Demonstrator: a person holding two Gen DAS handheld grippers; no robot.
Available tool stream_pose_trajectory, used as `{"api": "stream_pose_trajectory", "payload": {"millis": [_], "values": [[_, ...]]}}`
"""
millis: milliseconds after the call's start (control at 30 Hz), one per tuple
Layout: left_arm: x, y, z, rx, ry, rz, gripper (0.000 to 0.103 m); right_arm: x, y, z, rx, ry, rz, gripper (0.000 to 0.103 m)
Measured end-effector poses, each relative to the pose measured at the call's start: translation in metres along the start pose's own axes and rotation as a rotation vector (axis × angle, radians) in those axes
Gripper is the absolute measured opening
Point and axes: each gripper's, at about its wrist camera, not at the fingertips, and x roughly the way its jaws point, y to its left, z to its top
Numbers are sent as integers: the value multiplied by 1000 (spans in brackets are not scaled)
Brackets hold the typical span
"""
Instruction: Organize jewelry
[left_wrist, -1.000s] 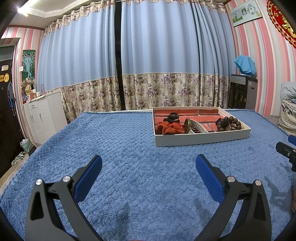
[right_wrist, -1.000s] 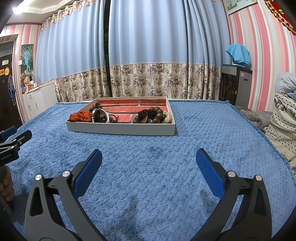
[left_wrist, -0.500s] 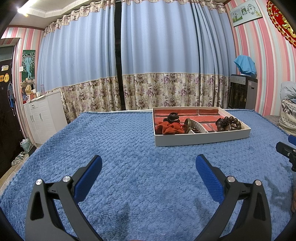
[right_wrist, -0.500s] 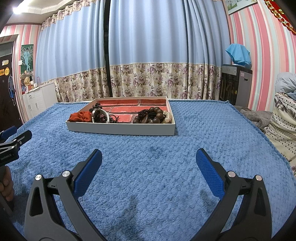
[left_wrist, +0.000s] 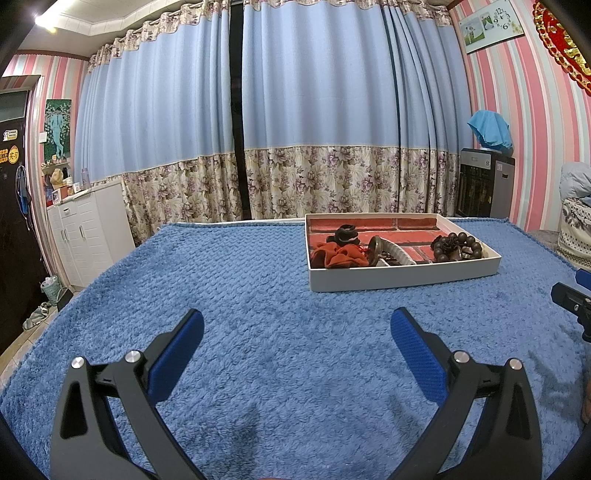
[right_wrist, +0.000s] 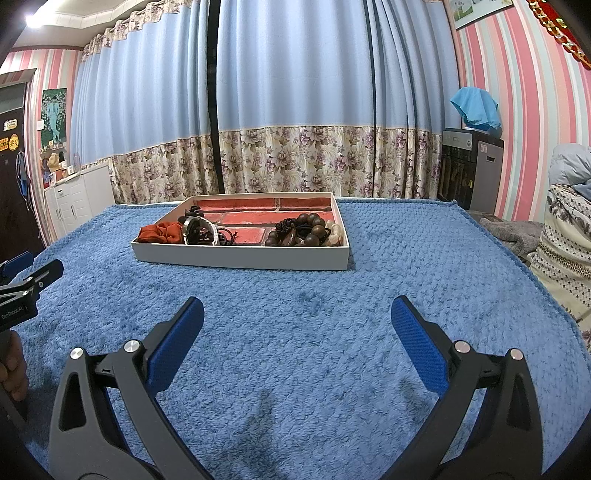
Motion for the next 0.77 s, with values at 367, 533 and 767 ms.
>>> {"api": "stream_pose_trajectory", "payload": {"millis": [367, 533, 767], "values": [[1, 0, 0, -2, -2, 3, 99, 0, 0, 0, -1, 0, 0, 99], [1, 2, 0, -4, -1, 4, 99, 0, 0, 0, -1, 1, 0, 99], [3, 4, 0, -6, 2, 5, 99, 0, 0, 0, -1, 1, 0, 99]]}}
